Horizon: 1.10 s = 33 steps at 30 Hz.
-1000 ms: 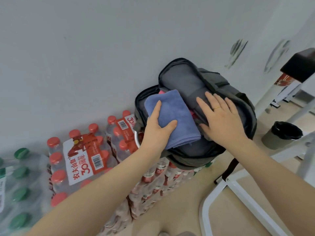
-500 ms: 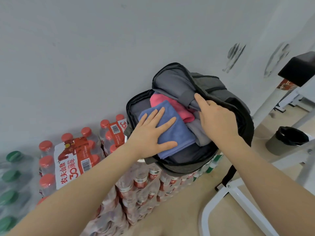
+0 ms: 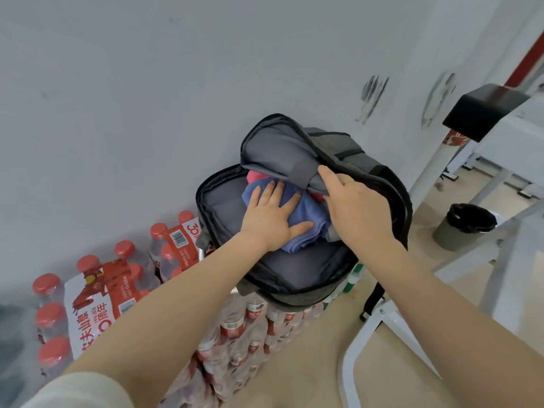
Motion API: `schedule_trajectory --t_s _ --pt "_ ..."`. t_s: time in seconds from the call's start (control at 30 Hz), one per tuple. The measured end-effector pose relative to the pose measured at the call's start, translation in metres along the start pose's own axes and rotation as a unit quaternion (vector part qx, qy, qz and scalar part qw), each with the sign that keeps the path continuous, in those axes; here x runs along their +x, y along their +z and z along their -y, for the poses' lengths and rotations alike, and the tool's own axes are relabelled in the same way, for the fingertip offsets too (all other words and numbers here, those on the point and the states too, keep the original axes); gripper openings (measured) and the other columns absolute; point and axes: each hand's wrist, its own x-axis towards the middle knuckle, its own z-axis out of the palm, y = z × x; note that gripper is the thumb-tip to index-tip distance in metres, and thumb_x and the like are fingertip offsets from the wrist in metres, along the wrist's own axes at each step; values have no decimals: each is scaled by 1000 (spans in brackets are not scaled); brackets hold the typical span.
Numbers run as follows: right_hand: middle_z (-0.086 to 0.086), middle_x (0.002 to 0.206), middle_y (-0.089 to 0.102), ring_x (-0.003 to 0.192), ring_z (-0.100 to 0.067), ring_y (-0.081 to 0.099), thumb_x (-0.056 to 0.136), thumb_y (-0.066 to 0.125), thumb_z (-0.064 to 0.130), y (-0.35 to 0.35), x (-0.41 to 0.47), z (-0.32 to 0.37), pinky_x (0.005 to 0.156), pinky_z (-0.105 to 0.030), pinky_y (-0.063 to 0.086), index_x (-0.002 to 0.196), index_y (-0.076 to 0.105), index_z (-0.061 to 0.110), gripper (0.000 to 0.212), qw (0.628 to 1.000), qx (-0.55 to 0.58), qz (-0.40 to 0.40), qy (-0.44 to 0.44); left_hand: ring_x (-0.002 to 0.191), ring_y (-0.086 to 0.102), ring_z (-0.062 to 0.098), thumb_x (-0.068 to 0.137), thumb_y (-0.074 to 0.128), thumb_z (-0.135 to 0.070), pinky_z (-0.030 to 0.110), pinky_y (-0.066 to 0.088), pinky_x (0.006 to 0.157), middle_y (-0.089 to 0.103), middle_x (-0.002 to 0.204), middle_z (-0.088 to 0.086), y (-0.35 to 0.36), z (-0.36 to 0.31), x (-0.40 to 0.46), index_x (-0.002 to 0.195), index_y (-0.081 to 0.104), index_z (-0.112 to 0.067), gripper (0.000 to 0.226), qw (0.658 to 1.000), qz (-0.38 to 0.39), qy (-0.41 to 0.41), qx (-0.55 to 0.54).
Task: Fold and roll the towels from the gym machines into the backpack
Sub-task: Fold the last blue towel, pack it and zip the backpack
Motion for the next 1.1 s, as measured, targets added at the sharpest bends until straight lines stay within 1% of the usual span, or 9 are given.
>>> schedule_trajectory --t_s 0.1,0.23,0.37,0.53,0.7,0.77,0.87,0.97,1.1 --pt "-17 94 66 73 -34 64 68 78 18 10 -11 8 53 -30 48 118 57 2 57 1000 30 1 -7 144 4 27 90 33 -58 43 2 116 4 157 11 -5 13 -25 147 14 -24 69 998 1 53 -27" --pt "-15 108 66 93 -29 64 71 73 35 25 -28 23 81 -36 45 120 56 2 61 998 -57 7 -3 116 54 32 85 36 -48 45 48 94 53 130 15 -14 34 -60 124 54 -5 61 975 -164 118 -90" --pt "-16 121 61 110 -29 59 81 59 37 25 -37 34 94 -38 27 126 51 2 58 997 -77 27 2 133 36 35 90 33 -50 44 27 108 34 148 15 -18 27 -46 141 35 -15 62 966 -162 203 8" --pt "-10 123 61 118 -29 53 88 46 25 -8 -33 15 101 -42 27 104 64 11 28 994 -25 -104 14 142 19 32 87 19 -60 45 17 114 20 154 8 -8 18 -32 145 24 -21 70 977 -95 191 -9" --pt "-5 153 26 141 -24 22 93 38 49 -16 -2 -30 115 -48 8 142 30 19 59 945 201 155 204 144 12 28 79 -3 -70 41 14 116 14 156 4 -8 21 -35 146 16 -24 84 979 -68 190 -11" --pt "-1 152 28 139 -22 25 91 40 53 -11 10 -42 115 -52 13 143 28 22 62 910 275 204 232 144 12 27 78 -3 -71 40 14 116 14 156 5 -10 20 -38 146 16 -23 85 981 -58 187 -8" --pt "-5 137 46 128 -27 40 85 51 49 -8 16 -38 108 -50 26 131 47 25 52 925 219 238 199 140 24 28 85 14 -64 40 22 114 26 152 8 -18 19 -42 144 27 -18 77 982 -60 178 -30" --pt "-12 98 63 97 -29 56 80 61 35 -17 12 -23 82 -40 41 96 63 7 32 938 255 183 148 120 50 34 86 40 -34 48 46 96 50 134 18 -36 21 -42 134 44 -8 54 961 -184 203 -39" --pt "-5 97 56 90 -24 55 76 64 30 -45 -9 3 73 -37 45 98 62 13 27 957 261 111 56 134 26 32 72 55 -28 45 18 112 33 147 16 -69 33 -37 140 31 -14 73 921 -285 249 90"
